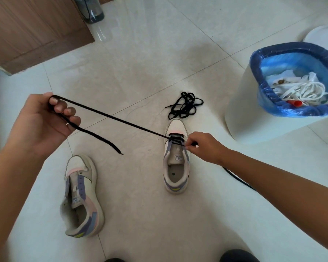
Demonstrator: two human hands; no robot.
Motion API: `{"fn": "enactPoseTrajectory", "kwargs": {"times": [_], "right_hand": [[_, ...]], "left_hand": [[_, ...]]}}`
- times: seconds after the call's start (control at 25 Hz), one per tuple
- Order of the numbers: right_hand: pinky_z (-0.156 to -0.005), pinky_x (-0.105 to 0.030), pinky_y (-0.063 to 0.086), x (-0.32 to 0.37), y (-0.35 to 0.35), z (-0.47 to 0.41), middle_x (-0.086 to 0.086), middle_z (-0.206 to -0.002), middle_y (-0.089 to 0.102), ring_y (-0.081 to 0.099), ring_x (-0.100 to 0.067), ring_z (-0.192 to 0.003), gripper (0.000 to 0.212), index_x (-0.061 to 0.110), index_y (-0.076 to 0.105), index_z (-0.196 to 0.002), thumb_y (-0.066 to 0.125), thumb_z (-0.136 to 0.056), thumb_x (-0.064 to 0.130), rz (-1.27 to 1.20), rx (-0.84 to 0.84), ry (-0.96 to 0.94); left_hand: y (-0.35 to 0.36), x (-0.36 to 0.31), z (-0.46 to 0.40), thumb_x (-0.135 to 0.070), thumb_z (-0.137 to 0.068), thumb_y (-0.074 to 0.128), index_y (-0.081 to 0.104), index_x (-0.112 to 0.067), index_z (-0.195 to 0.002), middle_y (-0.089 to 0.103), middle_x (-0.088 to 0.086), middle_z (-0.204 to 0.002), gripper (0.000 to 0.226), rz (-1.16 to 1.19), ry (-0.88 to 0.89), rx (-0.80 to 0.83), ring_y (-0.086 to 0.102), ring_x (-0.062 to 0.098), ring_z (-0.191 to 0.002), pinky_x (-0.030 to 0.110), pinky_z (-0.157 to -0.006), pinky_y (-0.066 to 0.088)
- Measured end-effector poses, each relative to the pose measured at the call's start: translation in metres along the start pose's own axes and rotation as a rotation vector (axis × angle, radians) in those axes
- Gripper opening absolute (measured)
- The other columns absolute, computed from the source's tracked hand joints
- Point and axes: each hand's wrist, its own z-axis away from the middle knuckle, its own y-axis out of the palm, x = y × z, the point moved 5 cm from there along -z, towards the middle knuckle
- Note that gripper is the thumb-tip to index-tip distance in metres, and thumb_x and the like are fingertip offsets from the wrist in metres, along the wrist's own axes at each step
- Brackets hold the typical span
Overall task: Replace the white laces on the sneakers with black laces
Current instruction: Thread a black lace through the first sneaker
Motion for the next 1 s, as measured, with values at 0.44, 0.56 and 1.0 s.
{"fn": "enactPoseTrajectory", "kwargs": {"times": [0.44,0.56,1.0], "right_hand": [[-0.051,-0.02,0.033,-0.014,-0.005,0.003,0.0,-0.062,0.053,0.039,-0.011,-0.055,0.014,0.007,0.067,-0.083,0.066,-0.087,0.02,-0.498,0.086,0.371],[-0.053,-0.019,0.035,-0.021,-0.01,0.002,0.001,-0.064,0.056,0.044,-0.01,-0.056,0.012,0.009,0.066,-0.084,0.064,-0.088,0.02,-0.444,0.023,0.332],[-0.084,-0.032,0.032,0.033,0.032,-0.035,-0.004,-0.117,0.046,0.039,-0.024,-0.111,0.024,0.024,0.07,-0.107,0.051,-0.094,0.029,0.554,0.056,-0.161]], "left_hand": [[-0.019,-0.007,0.001,-0.034,-0.071,0.061,0.057,-0.028,-0.058,0.048,-0.016,-0.052,0.015,0.099,0.007,0.133,0.05,0.002,-0.054,0.018,-0.061,0.022],[-0.031,-0.003,0.007,-0.032,-0.073,0.058,0.055,-0.025,-0.058,0.046,-0.014,-0.053,0.016,0.107,-0.041,0.059,0.049,0.003,-0.053,0.015,-0.057,0.027],[-0.012,0.001,0.017,-0.031,-0.066,0.054,0.047,-0.025,-0.056,0.038,-0.012,-0.053,0.014,-0.018,-0.072,-0.041,0.044,0.005,-0.05,0.015,-0.048,0.04]]}}
